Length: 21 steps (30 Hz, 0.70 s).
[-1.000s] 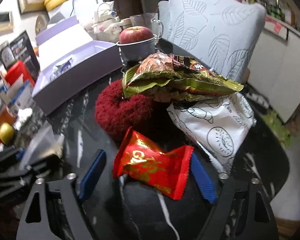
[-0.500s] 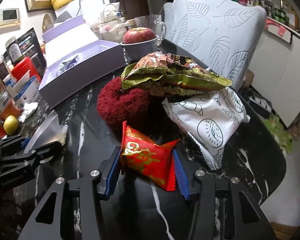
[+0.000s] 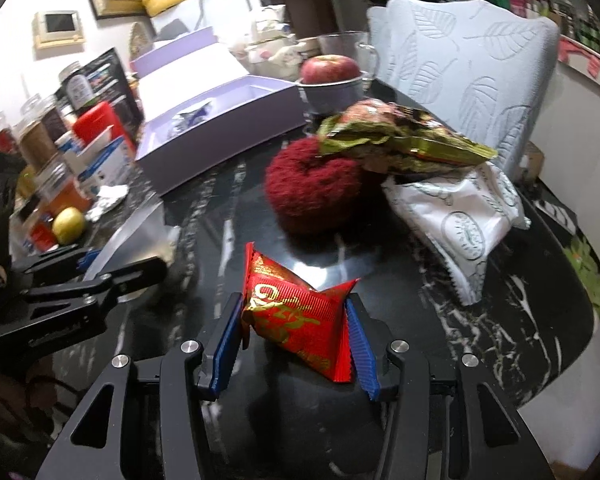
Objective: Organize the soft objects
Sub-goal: 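Lift the zip bag and red packet with both grippers toward the lavender box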
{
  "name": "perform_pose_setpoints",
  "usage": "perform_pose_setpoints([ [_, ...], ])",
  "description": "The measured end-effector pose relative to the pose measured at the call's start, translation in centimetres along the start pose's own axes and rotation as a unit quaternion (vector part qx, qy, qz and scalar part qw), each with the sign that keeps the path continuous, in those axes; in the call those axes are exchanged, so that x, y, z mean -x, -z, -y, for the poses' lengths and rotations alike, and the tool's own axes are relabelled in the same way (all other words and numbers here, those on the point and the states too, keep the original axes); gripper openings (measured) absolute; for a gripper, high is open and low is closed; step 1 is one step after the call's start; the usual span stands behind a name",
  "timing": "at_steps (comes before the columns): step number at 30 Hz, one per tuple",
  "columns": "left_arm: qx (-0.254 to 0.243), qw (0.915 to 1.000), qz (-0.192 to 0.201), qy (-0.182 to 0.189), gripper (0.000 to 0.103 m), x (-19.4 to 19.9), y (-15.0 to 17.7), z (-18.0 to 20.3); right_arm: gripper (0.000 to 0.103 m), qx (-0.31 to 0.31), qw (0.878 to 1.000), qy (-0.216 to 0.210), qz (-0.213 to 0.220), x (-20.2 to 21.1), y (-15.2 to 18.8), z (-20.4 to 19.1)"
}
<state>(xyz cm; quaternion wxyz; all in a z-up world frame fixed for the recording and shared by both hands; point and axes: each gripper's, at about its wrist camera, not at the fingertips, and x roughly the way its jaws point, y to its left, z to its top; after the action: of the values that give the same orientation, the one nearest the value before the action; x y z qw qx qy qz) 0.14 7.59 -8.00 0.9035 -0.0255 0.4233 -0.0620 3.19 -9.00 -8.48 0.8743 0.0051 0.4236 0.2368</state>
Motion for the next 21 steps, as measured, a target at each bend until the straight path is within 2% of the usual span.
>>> perform_pose_setpoints([
  [11, 0.012, 0.9986, 0.037, -0.035, 0.041, 3.6, 0.3, -0.2, 0.049, 0.05, 0.997, -0.056, 0.011, 1.4, -0.1, -2.8],
  [21, 0.016, 0.9923, 0.104, -0.066, 0.041, 6.7, -3.0, -1.8, 0.049, 0.11, 0.989, -0.086, 0.047, 2.7, -3.5, -5.5],
])
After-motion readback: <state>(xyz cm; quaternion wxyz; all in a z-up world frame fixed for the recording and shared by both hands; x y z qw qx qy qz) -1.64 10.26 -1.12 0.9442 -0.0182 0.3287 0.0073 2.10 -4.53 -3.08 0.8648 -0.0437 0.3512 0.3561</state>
